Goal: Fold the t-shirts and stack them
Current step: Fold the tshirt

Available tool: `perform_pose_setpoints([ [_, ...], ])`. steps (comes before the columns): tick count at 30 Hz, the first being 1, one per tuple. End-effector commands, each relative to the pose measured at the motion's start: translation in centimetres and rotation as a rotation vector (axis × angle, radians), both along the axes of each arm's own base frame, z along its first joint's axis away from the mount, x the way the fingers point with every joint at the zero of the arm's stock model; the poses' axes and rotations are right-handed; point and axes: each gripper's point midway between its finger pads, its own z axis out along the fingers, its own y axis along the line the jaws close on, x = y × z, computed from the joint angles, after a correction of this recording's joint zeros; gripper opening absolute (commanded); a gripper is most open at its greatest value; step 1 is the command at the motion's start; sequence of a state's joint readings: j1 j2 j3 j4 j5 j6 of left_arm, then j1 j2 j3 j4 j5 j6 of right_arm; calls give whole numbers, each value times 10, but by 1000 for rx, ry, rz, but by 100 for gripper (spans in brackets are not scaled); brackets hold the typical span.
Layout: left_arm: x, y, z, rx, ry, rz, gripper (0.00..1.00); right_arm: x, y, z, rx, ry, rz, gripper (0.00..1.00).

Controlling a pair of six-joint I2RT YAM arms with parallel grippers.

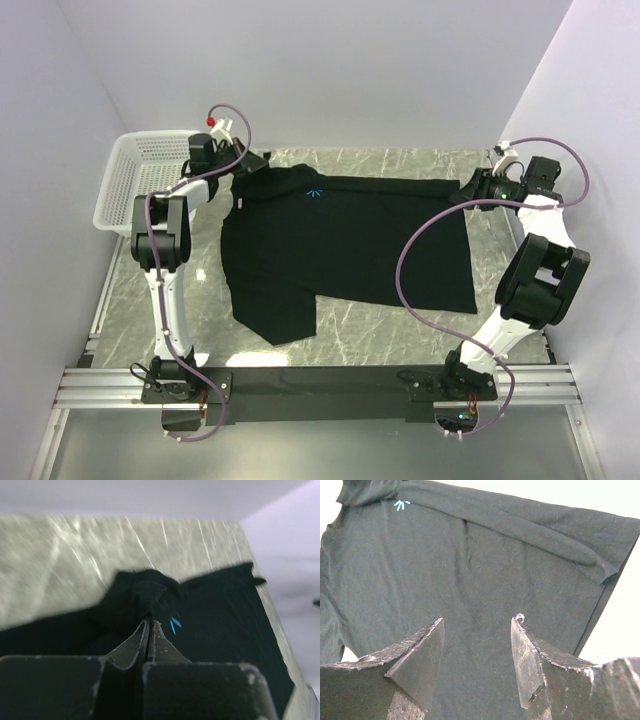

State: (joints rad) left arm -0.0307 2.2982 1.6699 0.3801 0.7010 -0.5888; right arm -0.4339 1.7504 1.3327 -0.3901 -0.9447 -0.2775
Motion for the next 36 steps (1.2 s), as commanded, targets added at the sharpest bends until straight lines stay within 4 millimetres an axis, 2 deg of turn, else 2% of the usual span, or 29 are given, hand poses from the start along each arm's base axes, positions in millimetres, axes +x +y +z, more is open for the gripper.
perform_pose_setpoints([
  [1, -29, -14, 37, -3, -95, -133, 1, -5, 2, 25, -17, -72, 8, 62],
  [3, -43, -19, 33, -7, -84, -170, 1, -7, 2, 25, -16, -71, 7, 62],
  [5, -53, -22, 39, -1, -97, -192, 1, -9, 4, 26, -11, -70, 7, 62],
  [6, -60, -23, 34, 0, -85, -199, 1, -10, 5, 26, -12, -71, 8, 62],
  [7, -64, -23, 40, 3, -98, -201, 1, -12, 5, 28, -12, -76, 8, 62],
  [11, -81, -29, 36, 0, -99, -233, 1, -17, 8, 28, -15, -76, 8, 62],
  [18, -117, -55, 23, 29, -73, -374, 1, -22, 10, 30, -18, -79, 8, 62],
  [22, -141, -62, 6, 69, -43, -452, 1, -24, 11, 31, -23, -82, 6, 62],
  [23, -153, -63, -4, 74, 22, -477, 1, -24, 10, 30, -22, -81, 6, 62],
  [25, -167, -69, -16, 112, 36, -537, 2, -24, 10, 29, -26, -83, 5, 62],
  [26, -182, -73, -26, 120, 112, -568, 10, -25, 10, 29, -28, -84, 6, 62],
  [28, -191, -74, -30, 147, 126, -590, 35, -24, 9, 26, -32, -79, 3, 62],
  [29, -200, -75, -31, 137, 140, -596, 39, -24, 9, 26, -32, -78, 1, 62],
  [30, -200, -75, -14, 138, 85, -590, 45, -24, 9, 24, -32, -74, 3, 62],
  [31, -203, -75, -7, 141, 65, -595, 53, -24, 9, 23, -34, -72, 4, 62],
  [32, -206, -74, 2, 144, 43, -602, 74, -25, 8, 22, -34, -67, 1, 62],
  [33, -207, -72, 17, 163, 10, -589, 79, -25, 8, 21, -34, -67, 2, 62],
  [35, -201, -64, 26, 222, -16, -527, 81, -25, 9, 19, -31, -64, 1, 62],
  [36, -182, -51, 44, 282, -95, -408, 81, -25, 9, 19, -29, -65, -2, 62],
])
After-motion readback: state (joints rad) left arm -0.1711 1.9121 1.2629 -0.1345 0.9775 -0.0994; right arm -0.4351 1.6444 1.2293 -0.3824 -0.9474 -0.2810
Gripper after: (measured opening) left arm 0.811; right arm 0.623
